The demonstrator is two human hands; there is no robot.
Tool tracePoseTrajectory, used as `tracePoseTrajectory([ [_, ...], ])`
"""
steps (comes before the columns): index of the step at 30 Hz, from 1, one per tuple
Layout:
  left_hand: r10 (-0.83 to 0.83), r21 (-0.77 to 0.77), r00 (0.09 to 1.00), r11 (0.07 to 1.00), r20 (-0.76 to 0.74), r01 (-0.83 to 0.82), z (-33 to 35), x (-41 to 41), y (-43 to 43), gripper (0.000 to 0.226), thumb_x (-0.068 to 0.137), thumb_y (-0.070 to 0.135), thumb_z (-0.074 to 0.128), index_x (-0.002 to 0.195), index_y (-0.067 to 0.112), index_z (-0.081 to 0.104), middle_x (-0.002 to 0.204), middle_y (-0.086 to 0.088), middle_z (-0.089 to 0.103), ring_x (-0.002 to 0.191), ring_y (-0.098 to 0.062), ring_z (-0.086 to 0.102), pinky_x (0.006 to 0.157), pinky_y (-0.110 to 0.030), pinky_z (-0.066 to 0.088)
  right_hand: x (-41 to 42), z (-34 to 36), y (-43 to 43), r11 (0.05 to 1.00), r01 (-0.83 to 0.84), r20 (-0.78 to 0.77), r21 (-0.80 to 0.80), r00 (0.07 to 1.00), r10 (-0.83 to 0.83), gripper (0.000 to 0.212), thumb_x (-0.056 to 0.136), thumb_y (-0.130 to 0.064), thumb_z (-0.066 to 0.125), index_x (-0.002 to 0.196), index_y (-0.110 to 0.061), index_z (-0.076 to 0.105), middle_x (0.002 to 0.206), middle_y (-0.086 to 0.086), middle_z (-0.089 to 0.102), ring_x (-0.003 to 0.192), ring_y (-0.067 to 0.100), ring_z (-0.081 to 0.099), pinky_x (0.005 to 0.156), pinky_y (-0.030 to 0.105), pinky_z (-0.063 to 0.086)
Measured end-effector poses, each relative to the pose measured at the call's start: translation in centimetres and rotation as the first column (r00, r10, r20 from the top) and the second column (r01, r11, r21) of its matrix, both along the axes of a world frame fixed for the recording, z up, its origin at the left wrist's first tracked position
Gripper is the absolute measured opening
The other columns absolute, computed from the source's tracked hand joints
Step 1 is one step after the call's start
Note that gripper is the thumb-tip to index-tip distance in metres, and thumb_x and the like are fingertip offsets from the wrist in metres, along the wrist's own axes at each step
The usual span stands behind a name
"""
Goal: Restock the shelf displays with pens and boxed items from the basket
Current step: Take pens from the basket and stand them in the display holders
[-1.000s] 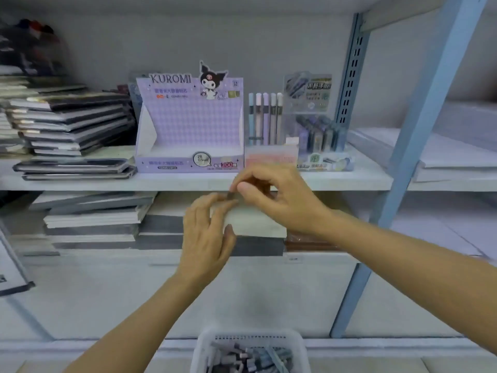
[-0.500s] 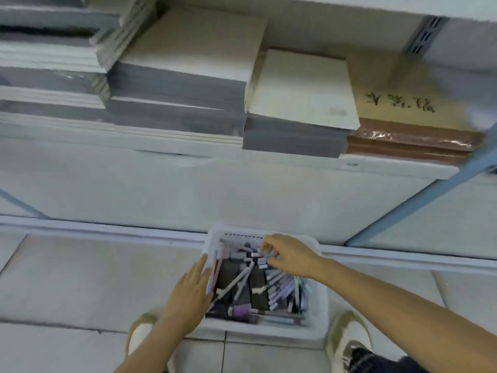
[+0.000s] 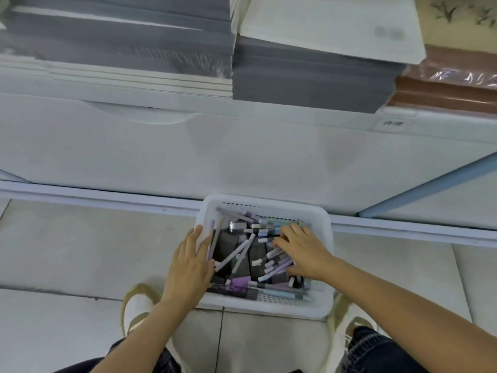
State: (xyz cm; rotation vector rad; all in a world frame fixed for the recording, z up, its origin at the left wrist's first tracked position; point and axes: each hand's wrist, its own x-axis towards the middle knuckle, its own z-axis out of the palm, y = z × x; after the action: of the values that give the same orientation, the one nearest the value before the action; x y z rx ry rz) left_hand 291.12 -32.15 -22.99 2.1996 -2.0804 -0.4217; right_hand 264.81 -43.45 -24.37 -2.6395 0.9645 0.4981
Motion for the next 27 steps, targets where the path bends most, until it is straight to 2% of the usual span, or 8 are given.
tracePoseTrajectory([
  [10, 0.043, -0.015, 0.998, 0.999, -0.038, -0.044, 0.3, -0.1, -0.2, 0.041, 0.089, 0.012, 0.064, 0.128, 0.005, 0.057, 0.142, -0.025, 0.041, 0.132, -0.042, 0.042, 0.102, -0.052, 0.045, 2.6, 0.8, -0.2, 0.986, -0.148, -0.04, -0.078, 0.989, 0.146, 0.031, 0.085, -0.037, 0.06, 0.103, -0.012, 0.068, 0.115, 0.003, 0.053, 0.113, 0.024, 0.041, 0.094, 0.037, 0.029],
  [13, 0.062, -0.032, 0.996, 0.997, -0.065, -0.065, 0.5, -0.3, -0.5, 0.036, 0.091, 0.013, 0.061, 0.126, 0.006, 0.057, 0.142, -0.024, 0.041, 0.137, -0.042, 0.033, 0.107, -0.055, 0.038, 3.8, 2.1, -1.0, 0.993, 0.081, 0.16, 0.089, 0.983, -0.095, 0.024, 0.098, -0.035, 0.046, 0.098, -0.016, 0.061, 0.103, -0.003, 0.053, 0.1, 0.017, 0.044, 0.082, 0.032, 0.03],
  [16, 0.046, -0.049, 0.993, 0.997, -0.106, -0.052, 0.9, -1.0, -1.1, 0.038, 0.094, 0.016, 0.056, 0.131, 0.008, 0.054, 0.141, -0.02, 0.042, 0.136, -0.038, 0.032, 0.107, -0.051, 0.034, 5.1, 3.9, -1.6, 0.836, 0.283, 0.228, 0.469, 0.876, -0.424, 0.023, 0.102, -0.034, 0.041, 0.085, -0.02, 0.048, 0.09, -0.002, 0.05, 0.077, 0.012, 0.048, 0.068, 0.028, 0.038],
  [20, 0.037, -0.013, 0.953, 0.999, -0.3, -0.043, 1.6, -2.3, -1.9, 0.035, 0.099, 0.021, 0.051, 0.133, 0.012, 0.051, 0.136, -0.009, 0.047, 0.131, -0.026, 0.037, 0.107, -0.04, 0.033, 6.1, 4.7, -1.3, 0.68, 0.356, 0.24, 0.641, 0.748, -0.619, 0.023, 0.103, -0.032, 0.042, 0.091, -0.015, 0.054, 0.095, 0.005, 0.061, 0.091, 0.024, 0.06, 0.085, 0.037, 0.05],
  [22, 0.146, 0.146, 0.809, 0.986, -0.569, -0.075, 2.2, -3.2, -2.3, 0.038, 0.1, 0.028, 0.049, 0.136, 0.017, 0.047, 0.134, 0.0, 0.05, 0.126, -0.014, 0.043, 0.108, -0.035, 0.037, 6.3, 4.8, -1.3, 0.556, 0.368, 0.225, 0.746, 0.646, -0.73, 0.022, 0.103, -0.031, 0.041, 0.093, -0.024, 0.059, 0.094, -0.006, 0.062, 0.094, 0.011, 0.061, 0.088, 0.024, 0.049],
  [24, 0.35, 0.385, 0.525, 0.922, -0.776, -0.046, 2.9, -4.3, -2.9, 0.046, 0.097, 0.035, 0.053, 0.139, 0.019, 0.043, 0.133, 0.004, 0.054, 0.12, -0.004, 0.051, 0.102, -0.025, 0.044, 6.6, 5.1, -1.2, 0.443, 0.352, 0.187, 0.825, 0.569, -0.801, 0.02, 0.103, -0.031, 0.041, 0.098, -0.033, 0.061, 0.095, -0.019, 0.06, 0.092, -0.007, 0.056, 0.081, 0.007, 0.043],
  [25, 0.418, 0.452, 0.407, 0.892, -0.812, -0.014, 3.3, -4.8, -3.2, 0.05, 0.095, 0.036, 0.056, 0.139, 0.018, 0.042, 0.128, 0.005, 0.057, 0.112, 0.002, 0.056, 0.093, -0.017, 0.048, 6.7, 5.1, -1.1, 0.388, 0.341, 0.166, 0.856, 0.531, -0.831, 0.02, 0.103, -0.032, 0.042, 0.104, -0.031, 0.062, 0.099, -0.02, 0.061, 0.094, -0.008, 0.056, 0.083, 0.007, 0.042],
  [27, 0.427, 0.456, 0.333, 0.89, -0.841, 0.013, 3.5, -5.8, -3.8, 0.048, 0.093, 0.032, 0.061, 0.135, 0.016, 0.045, 0.111, 0.006, 0.063, 0.093, 0.006, 0.063, 0.077, -0.011, 0.05, 7.0, 5.1, -0.9, 0.291, 0.322, 0.122, 0.901, 0.455, -0.882, 0.028, 0.102, -0.034, 0.045, 0.119, -0.02, 0.062, 0.111, -0.009, 0.066, 0.107, 0.002, 0.059, 0.098, 0.022, 0.045],
])
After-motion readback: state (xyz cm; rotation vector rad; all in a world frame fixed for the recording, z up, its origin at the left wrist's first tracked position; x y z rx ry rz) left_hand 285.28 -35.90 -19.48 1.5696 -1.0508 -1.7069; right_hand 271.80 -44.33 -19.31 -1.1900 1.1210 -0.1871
